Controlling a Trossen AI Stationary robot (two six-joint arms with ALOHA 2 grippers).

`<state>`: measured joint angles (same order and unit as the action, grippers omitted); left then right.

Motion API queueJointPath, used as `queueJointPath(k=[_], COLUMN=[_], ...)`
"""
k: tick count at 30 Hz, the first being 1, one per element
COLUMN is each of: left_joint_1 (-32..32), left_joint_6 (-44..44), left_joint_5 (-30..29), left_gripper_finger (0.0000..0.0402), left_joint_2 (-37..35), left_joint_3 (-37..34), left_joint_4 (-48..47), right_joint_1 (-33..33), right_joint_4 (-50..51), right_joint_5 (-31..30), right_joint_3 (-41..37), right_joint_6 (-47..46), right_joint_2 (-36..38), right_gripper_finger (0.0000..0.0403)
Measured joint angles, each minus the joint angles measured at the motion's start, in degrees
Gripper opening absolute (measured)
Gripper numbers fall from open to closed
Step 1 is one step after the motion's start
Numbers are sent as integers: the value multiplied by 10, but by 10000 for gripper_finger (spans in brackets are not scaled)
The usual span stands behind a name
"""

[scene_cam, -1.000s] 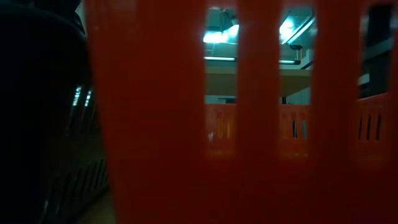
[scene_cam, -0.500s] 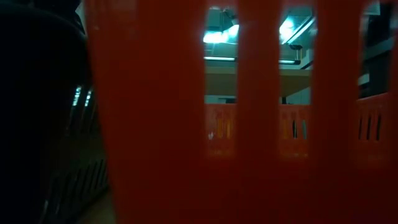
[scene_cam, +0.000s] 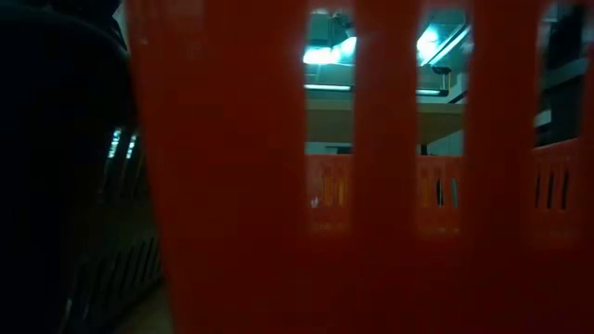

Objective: Stack baskets on shelf by color
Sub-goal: Put the top red bin on the shelf

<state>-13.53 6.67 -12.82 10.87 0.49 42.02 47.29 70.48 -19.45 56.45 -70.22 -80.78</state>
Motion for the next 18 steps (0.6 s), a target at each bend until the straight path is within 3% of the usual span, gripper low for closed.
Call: queueJointPath(k=[9, 18], left_joint_1=[0, 0], left_joint_6=[-1, -1], left_joint_5=[0, 0], left_gripper_finger=[39, 39], left_joint_2=[0, 0], left_joint_3=[0, 0], left_joint_4=[-4, -24], right_joint_1=[-58, -103], right_joint_4=[-16, -48], right_joint_5=[55, 60], right_joint_3=[0, -4], right_joint_6=[31, 68], right_joint_2=[-41, -42], right_gripper_finger=[167, 167])
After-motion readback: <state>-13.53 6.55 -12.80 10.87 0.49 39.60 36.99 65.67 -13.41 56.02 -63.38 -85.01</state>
